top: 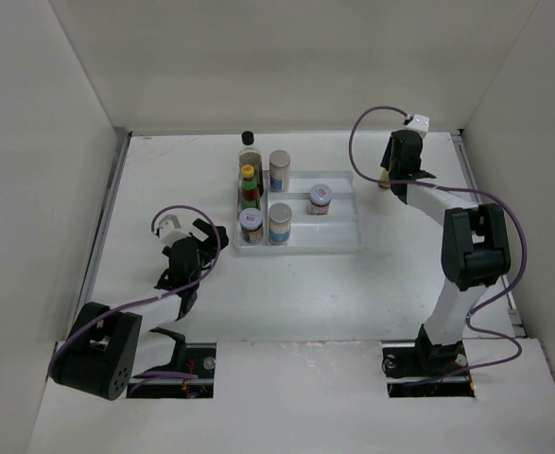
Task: Organize the condiment bottles
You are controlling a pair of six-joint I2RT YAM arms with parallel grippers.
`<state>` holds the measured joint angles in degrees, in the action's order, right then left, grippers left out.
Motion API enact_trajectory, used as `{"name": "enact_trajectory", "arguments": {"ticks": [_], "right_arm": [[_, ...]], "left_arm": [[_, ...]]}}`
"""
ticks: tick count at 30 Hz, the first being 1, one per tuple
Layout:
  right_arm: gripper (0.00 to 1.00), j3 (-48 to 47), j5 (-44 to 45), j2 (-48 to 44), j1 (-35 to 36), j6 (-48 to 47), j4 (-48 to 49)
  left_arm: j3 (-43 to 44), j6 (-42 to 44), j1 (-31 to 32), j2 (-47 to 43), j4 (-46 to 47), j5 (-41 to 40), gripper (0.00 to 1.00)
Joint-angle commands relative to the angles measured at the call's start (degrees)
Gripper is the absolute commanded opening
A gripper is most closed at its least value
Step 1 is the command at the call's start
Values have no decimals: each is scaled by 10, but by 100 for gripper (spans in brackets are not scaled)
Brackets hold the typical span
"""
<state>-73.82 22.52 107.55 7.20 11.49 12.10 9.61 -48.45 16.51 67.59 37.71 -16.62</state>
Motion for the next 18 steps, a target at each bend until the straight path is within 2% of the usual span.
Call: {"name": "enact_trajectory", "arguments": {"ticks": [1, 8, 13, 18], "right_arm": [[35, 17, 30, -100, 33, -13, 70], [35, 108, 37, -191, 126, 3, 85], [35, 148, 38, -209, 178, 7, 93], [35, 171, 43, -208, 199, 13, 93]], "left_arm": [[9, -3, -7, -18, 25, -2, 100], [2, -7, -13, -35, 20, -10, 100], [2, -12, -10, -40, 17, -14, 100], [4, -11, -5, -47, 15, -19, 100]]}}
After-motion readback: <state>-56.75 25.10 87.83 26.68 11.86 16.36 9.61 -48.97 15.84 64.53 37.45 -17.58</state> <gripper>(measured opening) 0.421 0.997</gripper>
